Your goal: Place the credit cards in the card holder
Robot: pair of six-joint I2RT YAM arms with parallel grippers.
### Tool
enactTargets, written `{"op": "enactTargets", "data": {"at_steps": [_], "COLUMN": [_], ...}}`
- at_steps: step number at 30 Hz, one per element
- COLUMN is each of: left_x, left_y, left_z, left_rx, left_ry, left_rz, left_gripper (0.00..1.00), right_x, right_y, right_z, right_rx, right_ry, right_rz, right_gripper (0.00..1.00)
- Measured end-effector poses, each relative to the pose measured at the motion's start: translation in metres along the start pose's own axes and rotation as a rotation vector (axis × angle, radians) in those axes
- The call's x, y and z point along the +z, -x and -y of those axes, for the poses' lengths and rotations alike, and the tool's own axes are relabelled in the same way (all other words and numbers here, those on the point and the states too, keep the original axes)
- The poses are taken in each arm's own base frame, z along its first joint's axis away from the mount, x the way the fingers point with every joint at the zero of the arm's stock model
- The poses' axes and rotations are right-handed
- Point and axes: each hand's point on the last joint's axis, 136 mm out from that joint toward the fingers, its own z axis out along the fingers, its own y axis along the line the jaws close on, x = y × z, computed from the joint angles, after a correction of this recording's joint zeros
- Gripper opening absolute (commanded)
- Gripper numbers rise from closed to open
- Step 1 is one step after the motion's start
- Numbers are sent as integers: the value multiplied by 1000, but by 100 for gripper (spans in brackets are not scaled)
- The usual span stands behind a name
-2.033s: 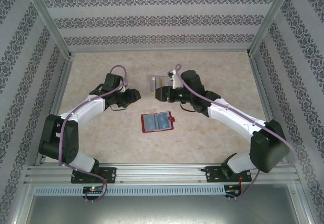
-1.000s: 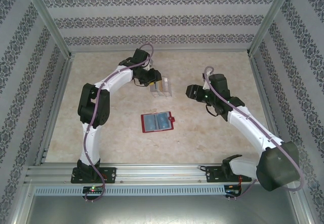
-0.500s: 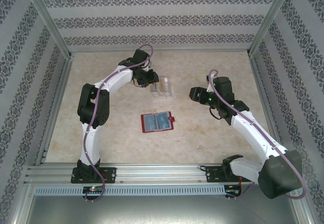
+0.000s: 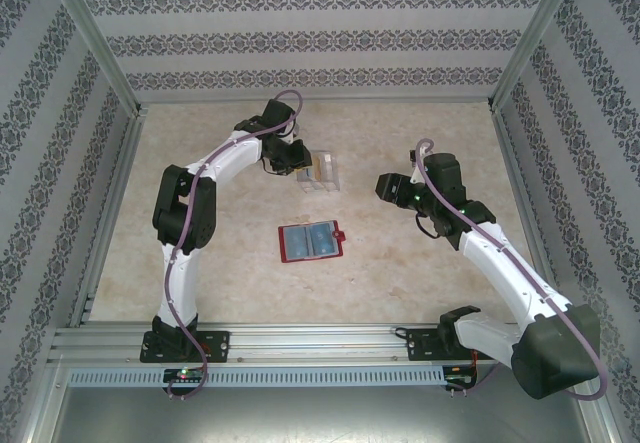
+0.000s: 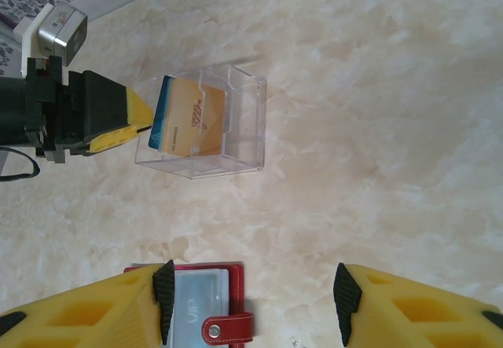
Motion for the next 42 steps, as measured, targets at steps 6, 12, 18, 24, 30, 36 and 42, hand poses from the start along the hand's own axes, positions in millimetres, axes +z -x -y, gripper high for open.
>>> {"op": "enactTargets", "data": {"at_steps": [6,12,18,24,30,36,42], "left_x": [0,1,1,2,5,5,6], "left_y": [-2,-3,-3,-4,-7,-7,-9], "left_z": [2,3,3,2,-3,-2,-1], "left_rx": [0,-1,-2,-3,-10,-18,-24], "left_ry": [-14,-23,-23,-20,-20,-30,-39], "left_rz": [-10,-20,-19,-20,-22,-25,-33], "left_gripper": [18,16,19,29,30,19,10], "right_x": [0,0,0,1,1,4,4], "right_y": [0,0,0,-1,-1,-3,-3], "right_z": [0,0,0,1,0,1,1], "right_rx": [1,1,1,3,5,8,8], "right_ry": [-1,-1,-1,-2,1,-1,-1], "right_rz": [-1,-1,-2,-4,-7,-18,-18], "right_gripper": [58,57,58,58,58,58,58]}}
